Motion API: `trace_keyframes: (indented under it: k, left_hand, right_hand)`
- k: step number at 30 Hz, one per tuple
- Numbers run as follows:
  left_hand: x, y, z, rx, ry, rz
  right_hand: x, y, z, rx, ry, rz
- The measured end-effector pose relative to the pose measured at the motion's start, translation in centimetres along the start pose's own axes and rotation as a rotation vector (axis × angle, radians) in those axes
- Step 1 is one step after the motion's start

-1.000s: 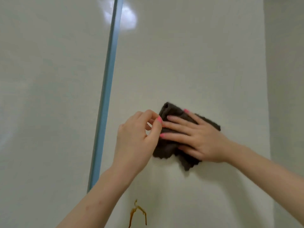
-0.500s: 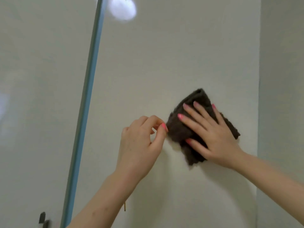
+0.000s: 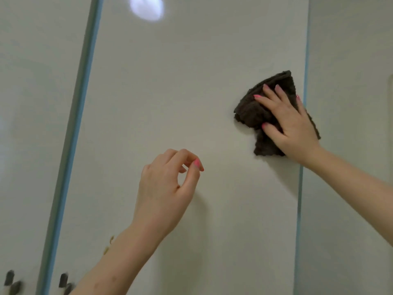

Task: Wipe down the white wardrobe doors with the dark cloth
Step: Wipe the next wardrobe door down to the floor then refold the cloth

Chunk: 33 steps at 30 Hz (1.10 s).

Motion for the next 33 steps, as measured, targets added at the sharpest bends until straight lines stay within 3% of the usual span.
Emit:
trace_keyframes:
  k: [5,10,13,15,19,24,29,33]
  left_hand:
    - [2.0,0.4,2.0,-0.007,-0.005,-0.010]
    - [3.0,1.1,2.8,-0.009,-0.032,-0.024]
    - [2.3,1.1,2.6,-0.002,-0.009,-0.038]
    - [1.7,0.9,2.7,-0.003,0.005,-0.040]
    - [0.9,0.4,3.4,-0.003,0.001,-0.044]
    - [-0.6,-0.8,4.7,-0.048,0.039,-0.029]
    - [-1.7,-2.3,5.7,-0.052,0.017,-0.077]
    - [-3.0,-3.2,6.1,-0.054,-0.010,-0.107]
  right_hand:
    - [2.9,-2.9,9.7,-0.121,0.035,0.059]
    - [5.9,-4.1,21.0,-0.410,-0.158,0.172]
    - [5.5,-3.6,20.3,-0.513,-0.205,0.239]
    - [4.2,-3.3,16.9,-0.462,-0.118,0.268]
    - [1.1,-2.4,7.7,-0.144,0.086,0.275]
    - [3.3,-5.6,5.9,-0.034,0.063,0.016]
    - [9.0,-13.9,18.3,-0.413,-0.102,0.061]
    - [11.7,-16.2,24.2,-0.628,-0.198,0.126]
Point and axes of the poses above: each hand's wrist, its own z-axis away from the middle knuckle, its own x-axis out of the palm, y = z × x, the point moved 9 cm from there along -z, towards the middle knuckle, and after that the axes turned 7 degrees about x, right-handed, at the moved point
